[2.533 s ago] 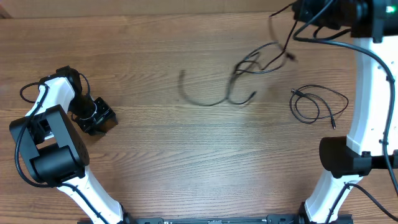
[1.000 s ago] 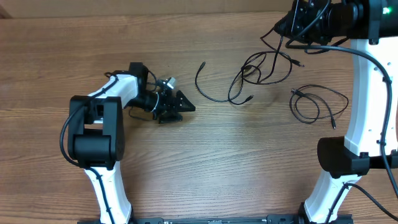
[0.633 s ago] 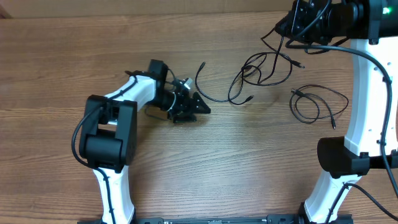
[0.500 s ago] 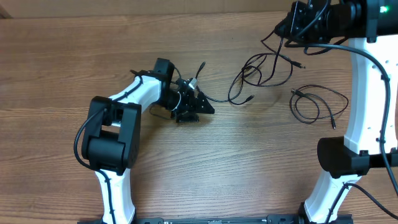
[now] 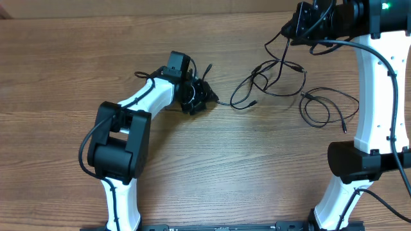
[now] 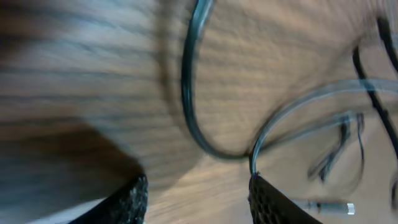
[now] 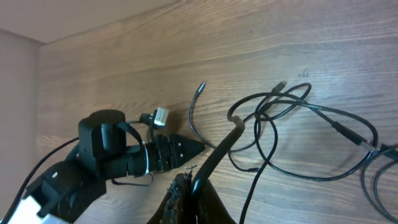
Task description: Untangle cables
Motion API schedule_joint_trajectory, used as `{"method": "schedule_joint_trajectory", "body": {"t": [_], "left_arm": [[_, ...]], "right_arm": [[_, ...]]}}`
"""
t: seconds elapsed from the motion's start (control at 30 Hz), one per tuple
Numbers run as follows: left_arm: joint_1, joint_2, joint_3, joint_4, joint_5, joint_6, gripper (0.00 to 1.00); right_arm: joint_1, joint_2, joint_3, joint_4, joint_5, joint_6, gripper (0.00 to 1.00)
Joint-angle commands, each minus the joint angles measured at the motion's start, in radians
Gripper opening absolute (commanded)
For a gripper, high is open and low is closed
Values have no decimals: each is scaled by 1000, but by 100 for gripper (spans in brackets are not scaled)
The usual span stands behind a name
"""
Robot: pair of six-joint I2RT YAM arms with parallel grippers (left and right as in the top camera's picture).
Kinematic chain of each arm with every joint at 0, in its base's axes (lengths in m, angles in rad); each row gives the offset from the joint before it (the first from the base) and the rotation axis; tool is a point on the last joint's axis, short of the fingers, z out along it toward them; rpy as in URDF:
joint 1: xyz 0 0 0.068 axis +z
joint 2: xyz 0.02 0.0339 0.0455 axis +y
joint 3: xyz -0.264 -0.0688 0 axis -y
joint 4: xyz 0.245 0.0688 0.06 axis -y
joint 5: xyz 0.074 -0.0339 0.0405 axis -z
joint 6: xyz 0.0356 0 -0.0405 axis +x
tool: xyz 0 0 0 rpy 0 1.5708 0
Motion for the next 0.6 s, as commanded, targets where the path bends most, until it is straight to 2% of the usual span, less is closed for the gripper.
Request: {"method": "schedule_joint_trajectory", "body": {"t": [0.0,0.27,0.57], "left_arm": [[-38,64,-40,-19,-350,-172,52],[-71,73,-40,8,-585,-240,45],[-74,195,-40,45,-481,-256,38]], "right_arm": [[4,-17,-3,16,2,-6,4],[4,-17,-3,26,2,-6,4],[3,-17,-3,26,3,-6,4]]}}
